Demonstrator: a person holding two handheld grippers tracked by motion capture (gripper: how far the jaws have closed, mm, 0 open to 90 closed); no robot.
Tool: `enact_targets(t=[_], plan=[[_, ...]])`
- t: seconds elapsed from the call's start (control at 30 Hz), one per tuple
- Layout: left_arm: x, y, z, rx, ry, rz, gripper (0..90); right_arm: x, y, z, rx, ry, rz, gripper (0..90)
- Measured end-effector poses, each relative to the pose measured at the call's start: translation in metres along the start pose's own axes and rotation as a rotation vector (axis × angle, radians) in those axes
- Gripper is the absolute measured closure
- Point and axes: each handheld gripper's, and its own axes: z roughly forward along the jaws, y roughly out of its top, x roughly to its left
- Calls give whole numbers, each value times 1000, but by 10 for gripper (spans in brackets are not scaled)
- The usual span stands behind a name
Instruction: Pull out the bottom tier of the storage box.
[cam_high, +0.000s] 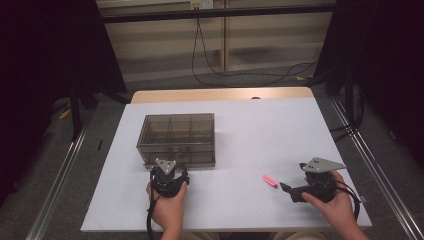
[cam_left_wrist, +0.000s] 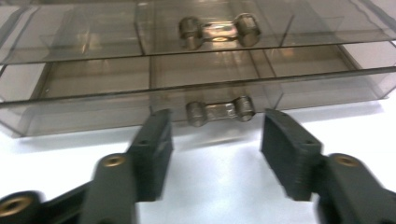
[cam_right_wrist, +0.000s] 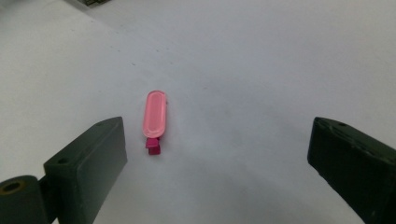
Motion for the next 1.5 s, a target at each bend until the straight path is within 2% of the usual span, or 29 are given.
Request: enact_targets(t=[0.2,0.23,0.43,0.5,0.57,0.6,0.73,0.9,0.93,1.0,1.17,1.27,1.37,1.5], plan=[[7,-1,-3,-4,-15,-5,305,5,7,7,-10,28,3,43],[9,0,-5,-17,-14,12,282,7,9,10,-12,37,-1,43],[17,2,-9,-27,-23,29,225,13,16,17,-13,55,1,45],[21,2,-10,-23,-38,34,206,19,21,20,-13,71,-12,49],[22,2,-11,-25,-41,36,201,20,23,21,-16,77,-15,49],[24,2,-12,-18,-42,51,195,23,26,24,-21,86,-9,55],[29,1,-14,-28,-49,48,184,29,30,29,-2,97,-19,56],[39,2,-17,-27,-39,50,174,36,36,35,-4,100,-13,61],[42,2,-18,-30,-42,41,169,38,40,37,-25,108,8,65],[44,3,-18,-32,-42,40,165,39,41,38,-32,106,9,70],[55,4,-21,-30,-37,41,160,56,52,51,-30,109,7,74],[60,6,-22,-31,-33,37,157,61,55,56,-28,111,11,78],[67,7,-24,-25,-24,56,149,68,59,63,-30,118,14,130],[71,7,-24,-19,-26,51,140,74,63,69,-37,126,24,140]])
